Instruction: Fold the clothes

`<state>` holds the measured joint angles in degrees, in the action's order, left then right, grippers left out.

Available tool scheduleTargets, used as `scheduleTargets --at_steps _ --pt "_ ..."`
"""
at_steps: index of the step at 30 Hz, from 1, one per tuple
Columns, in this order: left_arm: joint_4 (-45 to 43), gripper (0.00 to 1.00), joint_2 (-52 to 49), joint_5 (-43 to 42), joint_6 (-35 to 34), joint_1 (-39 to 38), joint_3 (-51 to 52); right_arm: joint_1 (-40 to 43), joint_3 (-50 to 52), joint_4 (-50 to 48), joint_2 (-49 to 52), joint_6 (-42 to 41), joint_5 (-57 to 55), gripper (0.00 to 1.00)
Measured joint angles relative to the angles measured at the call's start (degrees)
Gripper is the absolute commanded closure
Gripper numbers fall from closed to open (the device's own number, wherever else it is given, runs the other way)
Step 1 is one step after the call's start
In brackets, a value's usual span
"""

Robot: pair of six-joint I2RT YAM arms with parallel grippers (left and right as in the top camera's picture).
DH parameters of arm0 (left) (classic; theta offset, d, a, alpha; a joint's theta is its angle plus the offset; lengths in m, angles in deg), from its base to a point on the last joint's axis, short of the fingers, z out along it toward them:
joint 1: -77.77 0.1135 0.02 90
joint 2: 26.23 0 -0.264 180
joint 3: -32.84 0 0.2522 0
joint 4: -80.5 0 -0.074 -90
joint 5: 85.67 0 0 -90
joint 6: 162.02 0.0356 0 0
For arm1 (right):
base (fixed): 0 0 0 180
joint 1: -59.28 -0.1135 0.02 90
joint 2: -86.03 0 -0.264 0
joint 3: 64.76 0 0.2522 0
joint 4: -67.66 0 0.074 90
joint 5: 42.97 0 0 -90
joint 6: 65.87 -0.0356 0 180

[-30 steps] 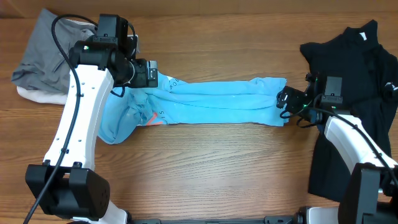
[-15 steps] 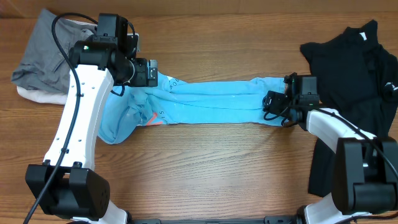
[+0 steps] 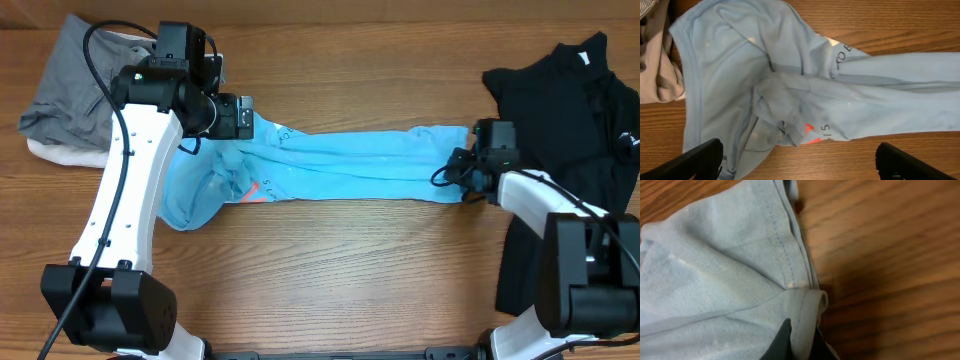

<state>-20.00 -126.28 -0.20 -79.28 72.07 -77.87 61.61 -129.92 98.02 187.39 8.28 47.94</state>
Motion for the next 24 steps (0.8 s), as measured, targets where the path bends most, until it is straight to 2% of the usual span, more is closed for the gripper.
scheduleTargets --at_steps 4,9,15,19,24 --pt "-0.1 0.0 0.0 0.0 0.0 0.0 0.0 2.6 -2.3 6.8 -1.0 1.3 2.2 0.96" --pt "-0.2 0.0 0.0 0.0 0.0 0.0 0.0 3.7 -12.2 20.6 -4.2 5.0 3.9 0.96" --pt "3.7 0.0 0.0 0.9 0.0 0.0 -4.0 3.1 -22.5 30.4 -5.8 9.4 8.7 0.96" --pt "5.0 0.0 0.1 2.0 0.0 0.0 -9.3 -0.6 -22.8 33.4 -5.9 10.5 10.0 0.96" --pt "5.2 0.0 0.1 2.3 0.0 0.0 -10.0 -9.6 -22.8 33.5 -5.9 11.0 10.9 0.96"
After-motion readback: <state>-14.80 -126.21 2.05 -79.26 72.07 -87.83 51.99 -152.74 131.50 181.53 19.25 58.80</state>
